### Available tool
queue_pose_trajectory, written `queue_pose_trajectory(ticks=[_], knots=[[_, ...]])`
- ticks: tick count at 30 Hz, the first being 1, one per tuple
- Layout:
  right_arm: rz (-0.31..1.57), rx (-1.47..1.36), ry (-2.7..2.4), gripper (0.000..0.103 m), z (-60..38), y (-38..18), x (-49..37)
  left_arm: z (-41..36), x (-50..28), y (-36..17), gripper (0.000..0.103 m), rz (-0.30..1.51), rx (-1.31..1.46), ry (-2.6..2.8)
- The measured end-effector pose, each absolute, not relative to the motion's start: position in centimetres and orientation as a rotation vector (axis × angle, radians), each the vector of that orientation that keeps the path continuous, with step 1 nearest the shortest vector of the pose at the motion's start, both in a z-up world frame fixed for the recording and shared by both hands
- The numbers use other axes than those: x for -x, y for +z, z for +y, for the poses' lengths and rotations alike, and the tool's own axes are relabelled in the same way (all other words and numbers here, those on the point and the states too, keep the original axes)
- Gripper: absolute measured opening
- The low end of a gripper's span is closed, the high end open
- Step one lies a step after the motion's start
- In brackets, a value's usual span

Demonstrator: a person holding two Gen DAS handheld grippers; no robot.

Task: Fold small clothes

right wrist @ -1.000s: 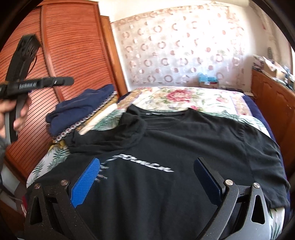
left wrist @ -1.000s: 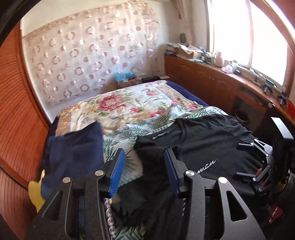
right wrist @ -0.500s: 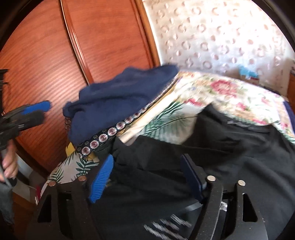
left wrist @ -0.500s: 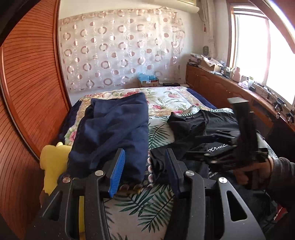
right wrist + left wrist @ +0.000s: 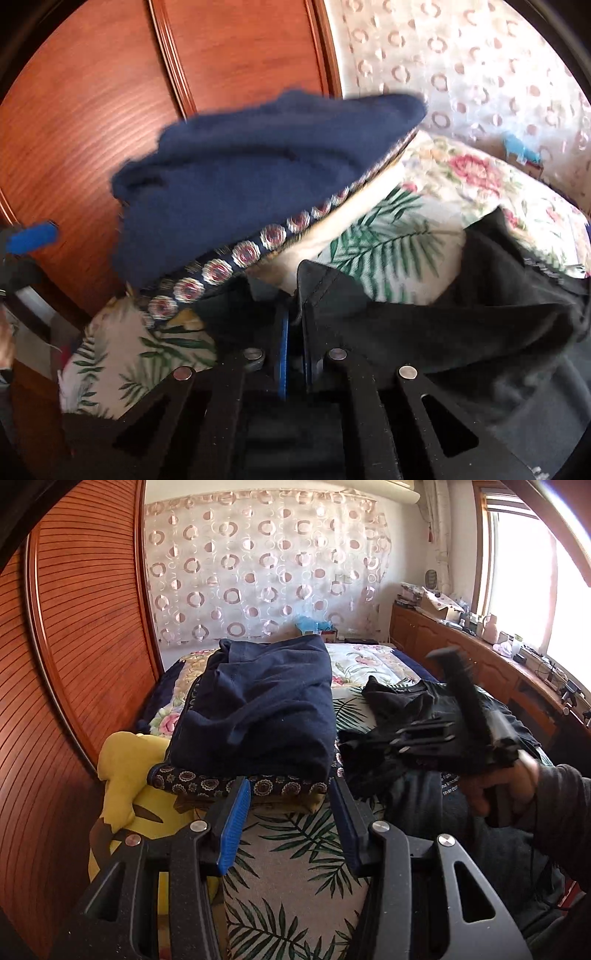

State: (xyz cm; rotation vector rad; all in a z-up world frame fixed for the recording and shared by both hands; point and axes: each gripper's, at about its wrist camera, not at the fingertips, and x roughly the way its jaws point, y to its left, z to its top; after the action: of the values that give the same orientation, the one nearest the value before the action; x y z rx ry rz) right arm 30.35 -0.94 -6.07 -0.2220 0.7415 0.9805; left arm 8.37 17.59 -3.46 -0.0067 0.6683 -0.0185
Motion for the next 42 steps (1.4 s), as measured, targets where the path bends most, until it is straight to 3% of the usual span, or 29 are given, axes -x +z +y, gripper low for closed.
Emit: queue_pose_trajectory(ticks=[8, 14, 15, 16, 18, 21, 25, 30, 35, 42], knots=[[0.573, 0.074, 0.966, 0.006, -14.2, -0.6, -26.7, 14.8, -8.3, -2.9, 0.046, 0.642, -0.008, -0.069], [0.609, 0.104, 0.799, 0.006, -23.7, -3.6, -25.6, 11.6, -9.2, -2.7, 0.046, 0.643, -0.028, -0.116], [0.621, 0.097, 0.773, 0.009, -24.9, -4.3, -25.7, 11.0, -9.5, -2.8, 0.046, 0.646, -0.033, -0.122], [0.631, 0.096, 0.740, 0.024, -25.7, -5.0, -25.9, 10.3, -10.1, -3.0, 0.046, 0.649, -0.037, -0.133], [0.650, 0.096, 0.684, 0.038, -27.1, -6.2, -26.5, 9.3, -10.9, -3.3, 0.046, 0.659, -0.040, -0.147], [0.661, 0.073, 0.654, 0.039, -28.2, -7.4, -27.1, 7.6, -12.9, -4.1, 0.046, 0.679, -0.046, -0.167], [0.700, 0.061, 0.575, 0.052, -28.0, -8.8, -27.5, 5.0, -15.8, -5.7, 0.046, 0.718, -0.047, -0.207], [0.730, 0.095, 0.492, 0.058, -27.7, -9.3, -26.9, 2.0, -18.8, -7.4, 0.046, 0.757, -0.056, -0.253], [0.763, 0.134, 0.396, 0.058, -27.0, -9.2, -27.6, -0.6, -21.8, -8.5, 0.031, 0.800, -0.071, -0.291], [0.794, 0.135, 0.378, 0.059, -27.3, -9.3, -28.4, -4.0, -25.5, -9.4, 0.031, 0.838, -0.147, -0.294]])
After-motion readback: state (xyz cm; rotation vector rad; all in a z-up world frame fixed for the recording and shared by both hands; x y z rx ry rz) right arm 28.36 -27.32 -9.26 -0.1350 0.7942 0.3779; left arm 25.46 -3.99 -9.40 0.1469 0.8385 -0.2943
